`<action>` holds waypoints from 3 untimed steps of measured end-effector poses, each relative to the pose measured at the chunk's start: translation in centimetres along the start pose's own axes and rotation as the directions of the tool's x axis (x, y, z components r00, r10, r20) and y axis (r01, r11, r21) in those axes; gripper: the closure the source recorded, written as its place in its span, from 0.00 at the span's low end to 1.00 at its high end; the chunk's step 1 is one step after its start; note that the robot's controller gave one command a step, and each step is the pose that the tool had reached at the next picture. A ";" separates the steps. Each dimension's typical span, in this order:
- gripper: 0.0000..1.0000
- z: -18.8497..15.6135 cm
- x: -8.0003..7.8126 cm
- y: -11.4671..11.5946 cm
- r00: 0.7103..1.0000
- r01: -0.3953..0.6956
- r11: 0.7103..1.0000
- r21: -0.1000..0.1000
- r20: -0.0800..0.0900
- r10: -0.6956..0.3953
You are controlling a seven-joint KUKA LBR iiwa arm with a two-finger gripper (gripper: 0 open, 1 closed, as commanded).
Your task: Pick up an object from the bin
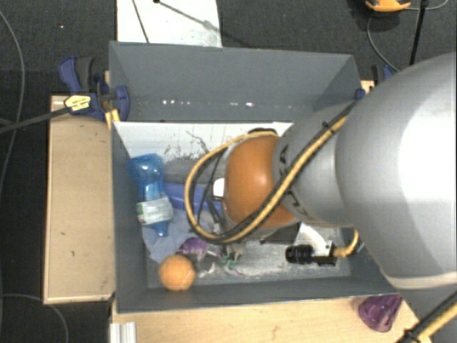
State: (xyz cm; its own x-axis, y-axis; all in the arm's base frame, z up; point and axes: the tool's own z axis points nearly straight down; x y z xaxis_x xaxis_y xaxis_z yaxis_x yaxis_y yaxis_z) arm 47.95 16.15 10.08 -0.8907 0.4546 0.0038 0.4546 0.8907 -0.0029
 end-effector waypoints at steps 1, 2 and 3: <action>1.00 -1.3 -0.1 0.0 1.000 0.000 1.000 -0.002 0.002 0.000; 1.00 -2.1 0.0 0.0 1.000 0.000 1.000 0.002 -0.002 0.000; 1.00 -3.9 0.1 -0.1 1.000 0.002 1.000 0.003 -0.003 -0.002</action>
Offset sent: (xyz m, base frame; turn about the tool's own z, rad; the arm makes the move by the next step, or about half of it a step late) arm -0.0002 -0.0002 0.0727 0.0000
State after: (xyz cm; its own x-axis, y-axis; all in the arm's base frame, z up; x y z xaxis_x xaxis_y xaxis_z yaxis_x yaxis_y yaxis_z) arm 47.87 16.08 13.99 -0.8916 0.4528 0.0068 0.4528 0.8916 -0.0060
